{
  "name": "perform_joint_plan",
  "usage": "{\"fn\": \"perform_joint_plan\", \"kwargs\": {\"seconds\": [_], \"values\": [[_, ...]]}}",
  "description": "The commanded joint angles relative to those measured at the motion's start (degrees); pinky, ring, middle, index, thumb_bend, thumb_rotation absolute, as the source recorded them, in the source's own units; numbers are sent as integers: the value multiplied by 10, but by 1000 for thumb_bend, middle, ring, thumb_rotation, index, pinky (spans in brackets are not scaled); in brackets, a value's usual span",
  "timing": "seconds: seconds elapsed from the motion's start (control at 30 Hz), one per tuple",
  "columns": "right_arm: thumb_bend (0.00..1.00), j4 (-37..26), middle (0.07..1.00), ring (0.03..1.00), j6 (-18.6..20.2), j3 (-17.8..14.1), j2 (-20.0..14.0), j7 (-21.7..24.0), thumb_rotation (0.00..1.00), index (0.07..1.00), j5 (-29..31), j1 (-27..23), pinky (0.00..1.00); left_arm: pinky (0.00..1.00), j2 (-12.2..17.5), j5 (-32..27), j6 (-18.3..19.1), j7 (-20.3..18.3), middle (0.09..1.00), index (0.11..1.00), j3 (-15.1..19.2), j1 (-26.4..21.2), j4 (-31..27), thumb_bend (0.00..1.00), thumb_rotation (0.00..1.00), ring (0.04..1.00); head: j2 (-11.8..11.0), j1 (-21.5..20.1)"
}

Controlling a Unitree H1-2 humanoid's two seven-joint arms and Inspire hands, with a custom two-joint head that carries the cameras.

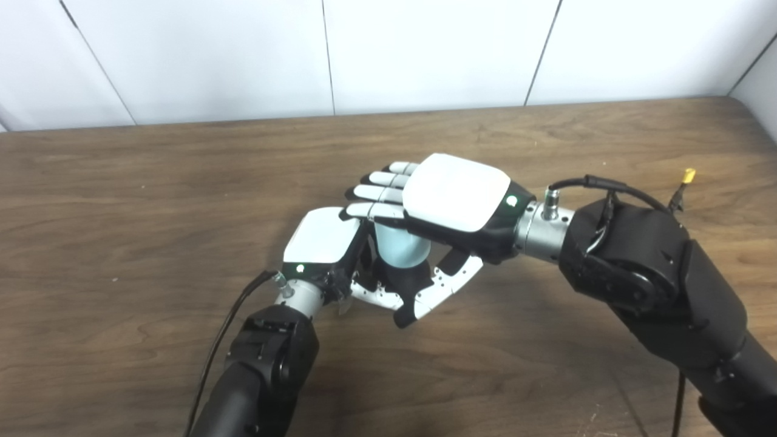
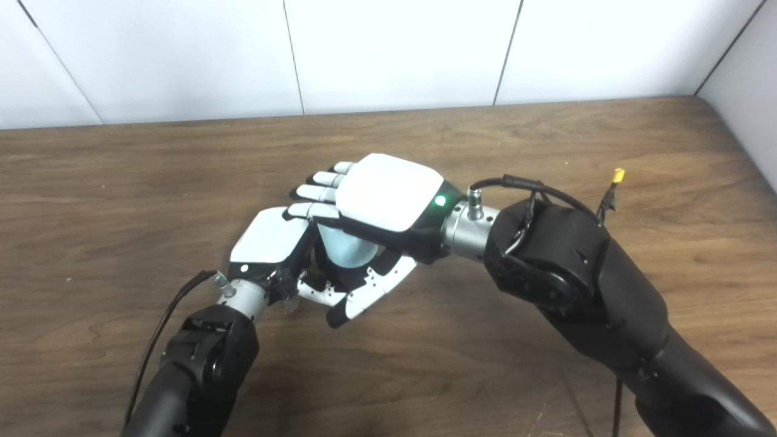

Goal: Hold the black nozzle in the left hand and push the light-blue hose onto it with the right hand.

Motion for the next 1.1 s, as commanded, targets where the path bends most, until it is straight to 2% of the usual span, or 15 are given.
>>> {"fn": "perform_joint_plan", "kwargs": {"seconds": [0.0, 0.3, 0.5, 0.67, 0.87, 1.0, 1.07], "values": [[792, 44, 998, 998, 0, 30, -29, 69, 1000, 989, -2, 41, 997, 381, -5, -1, 1, -10, 494, 481, -3, -6, -11, 504, 0, 449, 0, -2], [769, 76, 1000, 1000, -34, 26, -29, -1, 1000, 1000, 4, 65, 1000, 384, -4, 0, -1, -9, 486, 486, -3, -6, -11, 505, 0, 449, 1, -1], [763, 75, 1000, 1000, -34, 20, -30, -16, 1000, 1000, 18, 64, 1000, 393, -3, -1, -1, -14, 498, 476, -3, -6, -14, 504, 0, 451, 2, -1], [747, 33, 1000, 1000, -4, -11, -22, -15, 1000, 1000, 64, 37, 1000, 397, -5, 1, 0, -9, 506, 476, -2, -4, -12, 503, 0, 463, 2, 1], [751, -40, 1000, 1000, 86, -67, 4, 25, 1000, 1000, 122, -64, 1000, 429, -6, -7, -4, 3, 521, 466, 0, 0, -13, 501, 0, 475, -1, 2], [728, -50, 1000, 1000, 143, -105, 9, 35, 1000, 1000, 153, -114, 1000, 413, -8, 5, 6, -15, 531, 460, -3, -3, -17, 500, 0, 477, 0, 3], [705, -39, 1000, 1000, 149, -123, 13, 21, 1000, 1000, 169, -122, 982, 401, -8, 5, 4, -16, 520, 467, -3, -5, -15, 502, 0, 469, 0, 3]]}}
